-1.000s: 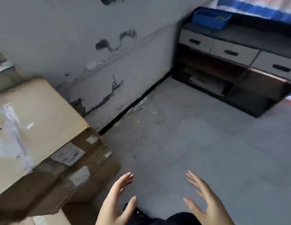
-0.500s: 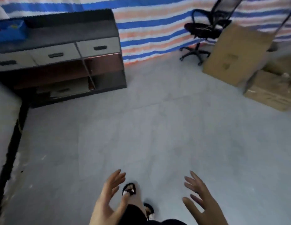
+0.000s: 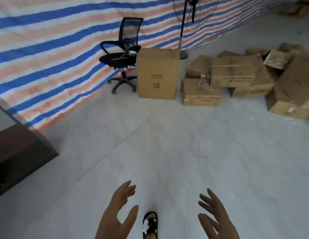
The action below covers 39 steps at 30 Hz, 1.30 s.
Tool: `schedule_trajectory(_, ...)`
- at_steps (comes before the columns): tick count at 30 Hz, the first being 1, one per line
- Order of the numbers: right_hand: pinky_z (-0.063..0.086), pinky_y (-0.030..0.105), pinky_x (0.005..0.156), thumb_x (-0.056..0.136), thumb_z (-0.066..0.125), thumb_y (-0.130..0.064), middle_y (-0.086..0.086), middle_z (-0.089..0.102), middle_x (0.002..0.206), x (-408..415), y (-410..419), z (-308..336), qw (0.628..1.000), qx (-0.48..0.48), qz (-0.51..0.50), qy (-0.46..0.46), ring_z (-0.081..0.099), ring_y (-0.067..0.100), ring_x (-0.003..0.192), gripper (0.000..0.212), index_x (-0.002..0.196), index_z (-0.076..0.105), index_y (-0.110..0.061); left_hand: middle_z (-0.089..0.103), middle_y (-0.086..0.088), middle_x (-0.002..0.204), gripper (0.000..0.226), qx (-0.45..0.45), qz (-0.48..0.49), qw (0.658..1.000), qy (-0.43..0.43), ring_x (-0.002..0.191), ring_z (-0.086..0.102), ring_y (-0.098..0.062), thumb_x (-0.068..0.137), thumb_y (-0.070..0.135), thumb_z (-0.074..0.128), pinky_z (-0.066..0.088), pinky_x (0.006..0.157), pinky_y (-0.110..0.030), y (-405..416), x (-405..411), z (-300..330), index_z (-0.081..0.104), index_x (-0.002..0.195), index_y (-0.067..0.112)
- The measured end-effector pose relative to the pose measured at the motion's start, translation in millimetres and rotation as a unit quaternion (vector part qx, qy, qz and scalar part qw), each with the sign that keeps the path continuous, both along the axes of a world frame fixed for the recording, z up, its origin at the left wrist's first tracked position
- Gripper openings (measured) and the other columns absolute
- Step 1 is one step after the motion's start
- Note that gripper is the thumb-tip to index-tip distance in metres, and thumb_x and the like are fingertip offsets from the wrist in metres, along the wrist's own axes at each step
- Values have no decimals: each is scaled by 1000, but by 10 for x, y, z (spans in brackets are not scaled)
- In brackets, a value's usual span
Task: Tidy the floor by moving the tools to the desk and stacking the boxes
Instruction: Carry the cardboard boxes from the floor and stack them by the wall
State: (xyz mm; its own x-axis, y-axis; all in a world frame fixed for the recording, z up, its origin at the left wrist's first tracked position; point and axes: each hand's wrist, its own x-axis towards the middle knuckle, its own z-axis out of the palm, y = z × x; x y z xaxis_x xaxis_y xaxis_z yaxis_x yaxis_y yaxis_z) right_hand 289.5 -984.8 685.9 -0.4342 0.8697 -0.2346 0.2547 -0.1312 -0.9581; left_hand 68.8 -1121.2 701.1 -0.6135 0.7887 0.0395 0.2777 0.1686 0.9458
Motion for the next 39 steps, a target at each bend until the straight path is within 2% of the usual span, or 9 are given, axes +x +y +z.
schedule_trajectory(4,48,6,73,81,60,8,-30,65,104,-288,690,66,998,24,-50,3,64,-4,97,71,109,57,-58,58,32,115,50,14,-36,999,16,108,58,5,67,50,55,44,92,-10,882,-437,92,42,111,70)
schedule_trajectory(7,47,5,75,77,69,-3,-30,65,105,-376,1163,16,997,5,-80,18,63,-3,99,60,119,48,-40,58,33,115,50,8,-78,997,16,108,58,6,68,49,55,44,93,-12,1515,-573,72,41,113,69)
schedule_trajectory(9,47,6,75,71,77,-13,-21,68,106,-382,1525,-41,994,-15,-103,20,64,-2,98,62,117,51,-45,58,33,115,52,-2,-102,995,21,107,59,6,68,48,55,44,91,-10,1912,-611,53,40,113,69)
schedule_trajectory(12,48,6,68,82,57,10,-23,70,98,-407,2205,-180,993,-36,-109,11,64,-7,91,80,93,58,-69,56,35,117,54,-17,-113,993,21,107,58,7,67,48,55,42,90,-6,2547,-720,-17,39,114,70)
schedule_trajectory(17,48,5,67,82,55,12,-15,71,100,-577,3519,-198,996,6,-89,-9,66,-3,89,61,113,50,-41,56,35,115,50,-13,-73,997,5,107,58,7,67,52,53,45,90,-10,3812,-868,-107,39,110,72)
schedule_trajectory(22,45,2,67,83,56,7,-31,65,98,-695,4936,137,994,62,-86,-40,65,-7,84,82,93,50,-74,57,35,114,49,-6,-49,999,1,107,58,7,67,52,53,43,91,-9,5093,-864,40,40,111,71)
schedule_trajectory(25,44,1,70,86,58,1,-34,64,99,-875,5646,214,993,84,-57,-55,64,-9,87,80,94,45,-77,58,32,114,47,-5,-23,1000,-19,107,59,4,69,51,53,44,90,-10,5684,-977,78,42,112,66)
schedule_trajectory(34,45,2,71,88,58,-6,-27,66,106,-2273,7494,-20,994,91,18,-65,62,-8,93,50,125,45,-36,58,32,113,47,-28,74,996,-43,104,59,6,62,65,59,46,89,-20,7236,-2087,-64,43,106,70)
schedule_trajectory(39,47,5,73,90,55,-15,-22,57,117,-3304,8493,38,994,82,26,-65,61,-8,98,48,121,38,-48,54,36,114,50,-28,50,997,-50,108,55,10,87,18,60,42,91,-18,8330,-3127,9,46,113,59)
